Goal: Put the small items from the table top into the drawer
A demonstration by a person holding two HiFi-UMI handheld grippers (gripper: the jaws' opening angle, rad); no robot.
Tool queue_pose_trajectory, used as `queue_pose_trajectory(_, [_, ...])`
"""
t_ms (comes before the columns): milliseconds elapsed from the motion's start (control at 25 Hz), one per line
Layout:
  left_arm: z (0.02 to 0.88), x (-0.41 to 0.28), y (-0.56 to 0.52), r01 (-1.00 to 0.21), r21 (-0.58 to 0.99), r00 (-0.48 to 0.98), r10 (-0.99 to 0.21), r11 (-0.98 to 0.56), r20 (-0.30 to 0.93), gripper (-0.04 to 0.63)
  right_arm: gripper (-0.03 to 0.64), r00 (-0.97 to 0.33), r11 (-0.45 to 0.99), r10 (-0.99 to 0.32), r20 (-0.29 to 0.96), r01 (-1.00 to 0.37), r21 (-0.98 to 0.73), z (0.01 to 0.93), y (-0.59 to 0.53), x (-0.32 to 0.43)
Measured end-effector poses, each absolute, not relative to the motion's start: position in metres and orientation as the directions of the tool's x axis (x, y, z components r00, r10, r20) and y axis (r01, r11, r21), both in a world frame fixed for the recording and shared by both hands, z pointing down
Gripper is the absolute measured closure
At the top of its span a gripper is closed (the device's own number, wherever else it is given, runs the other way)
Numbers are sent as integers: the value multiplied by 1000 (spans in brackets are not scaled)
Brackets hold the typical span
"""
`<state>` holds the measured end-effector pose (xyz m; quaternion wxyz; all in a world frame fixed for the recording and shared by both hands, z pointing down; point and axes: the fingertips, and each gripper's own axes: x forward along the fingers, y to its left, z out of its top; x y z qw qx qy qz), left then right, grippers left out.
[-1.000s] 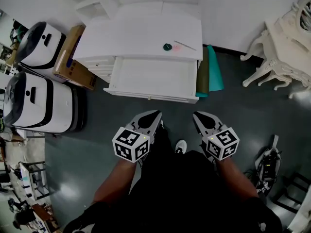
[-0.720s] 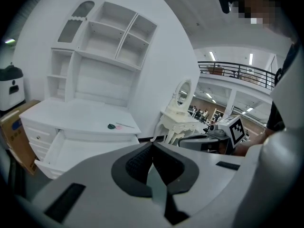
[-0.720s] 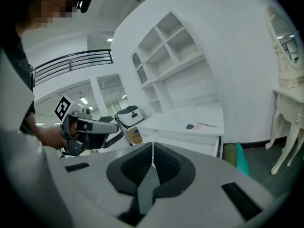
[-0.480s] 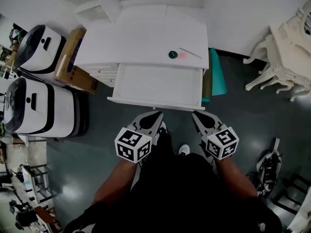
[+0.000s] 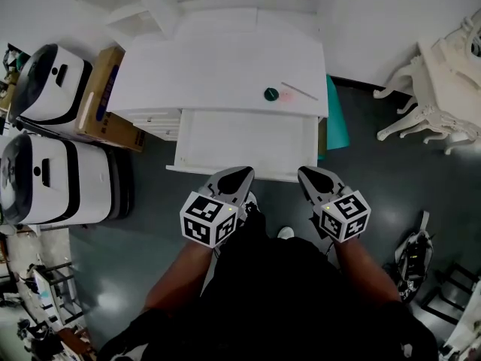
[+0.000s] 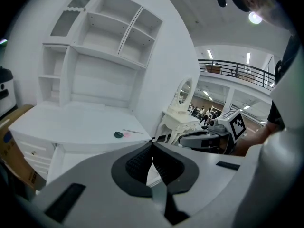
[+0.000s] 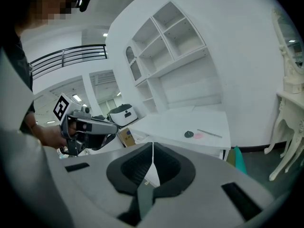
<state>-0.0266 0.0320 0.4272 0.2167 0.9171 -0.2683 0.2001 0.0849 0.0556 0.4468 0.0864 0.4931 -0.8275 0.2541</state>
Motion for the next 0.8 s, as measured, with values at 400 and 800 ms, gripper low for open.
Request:
queue_pose_trajectory(400, [433,-38,-30,-530,326,807,-347,-783,478,592,589,-443,344,-785,433,-893,-290,444,-4,74])
queue_pose_trajectory(800, [452,-48,-75,-449,321,831,-257,-834,494,592,589,-343,271,-801,490,-938,-215,463,-48,64])
